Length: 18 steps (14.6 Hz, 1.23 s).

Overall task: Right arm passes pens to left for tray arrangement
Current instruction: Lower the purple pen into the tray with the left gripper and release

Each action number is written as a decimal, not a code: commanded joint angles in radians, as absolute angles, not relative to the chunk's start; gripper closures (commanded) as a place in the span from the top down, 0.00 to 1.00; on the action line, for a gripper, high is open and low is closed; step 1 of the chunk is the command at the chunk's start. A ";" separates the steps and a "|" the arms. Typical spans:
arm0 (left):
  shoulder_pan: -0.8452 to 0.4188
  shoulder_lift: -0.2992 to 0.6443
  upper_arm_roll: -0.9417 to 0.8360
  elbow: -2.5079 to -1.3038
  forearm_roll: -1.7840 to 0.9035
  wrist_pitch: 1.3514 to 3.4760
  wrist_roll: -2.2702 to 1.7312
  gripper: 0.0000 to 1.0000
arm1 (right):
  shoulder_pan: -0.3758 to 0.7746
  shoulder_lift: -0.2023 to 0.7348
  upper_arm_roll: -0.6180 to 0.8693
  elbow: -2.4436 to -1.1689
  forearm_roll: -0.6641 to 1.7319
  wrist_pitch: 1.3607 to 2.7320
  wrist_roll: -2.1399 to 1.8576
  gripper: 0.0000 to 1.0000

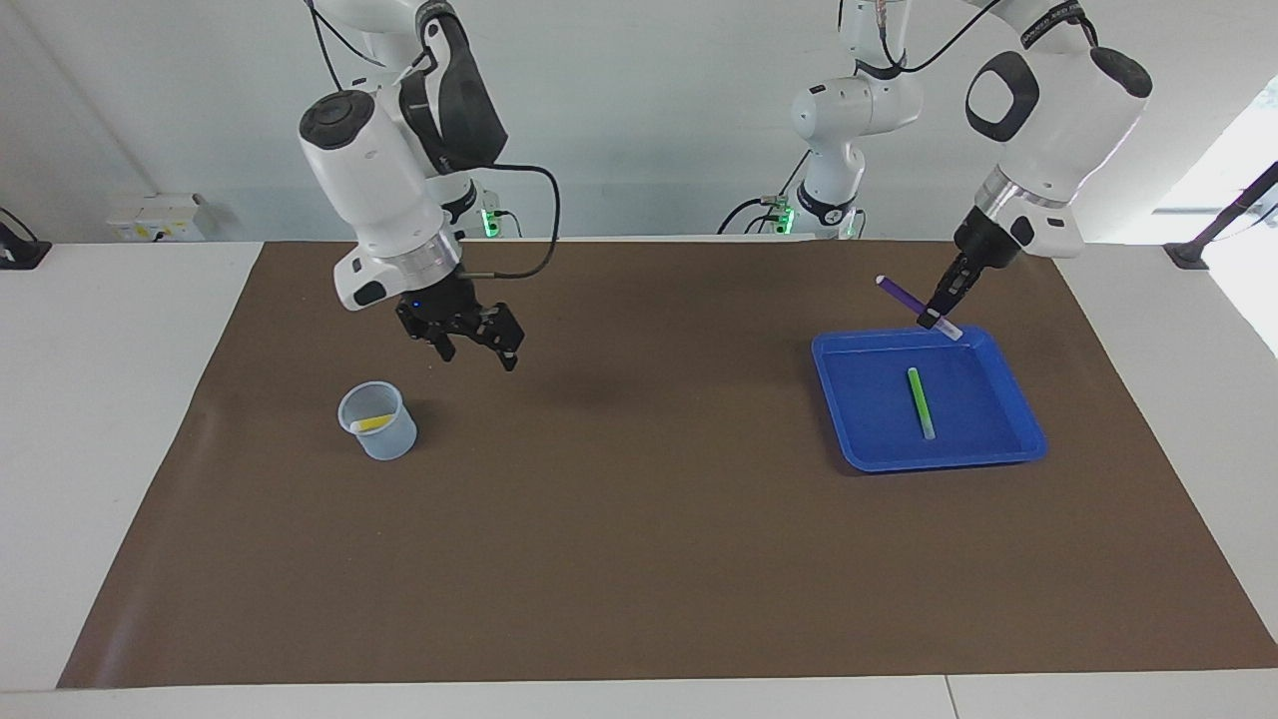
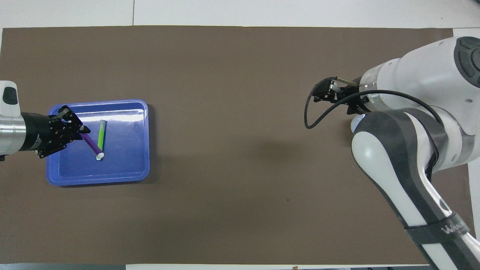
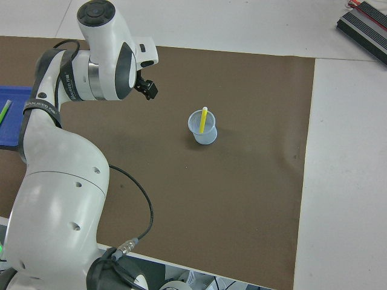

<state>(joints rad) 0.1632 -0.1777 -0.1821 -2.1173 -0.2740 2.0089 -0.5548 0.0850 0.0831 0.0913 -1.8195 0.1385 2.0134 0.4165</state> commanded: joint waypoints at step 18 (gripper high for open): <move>0.117 0.192 -0.186 -2.152 -0.175 2.301 0.023 0.00 | 0.081 0.118 -0.124 -2.056 -0.014 2.329 0.054 0.77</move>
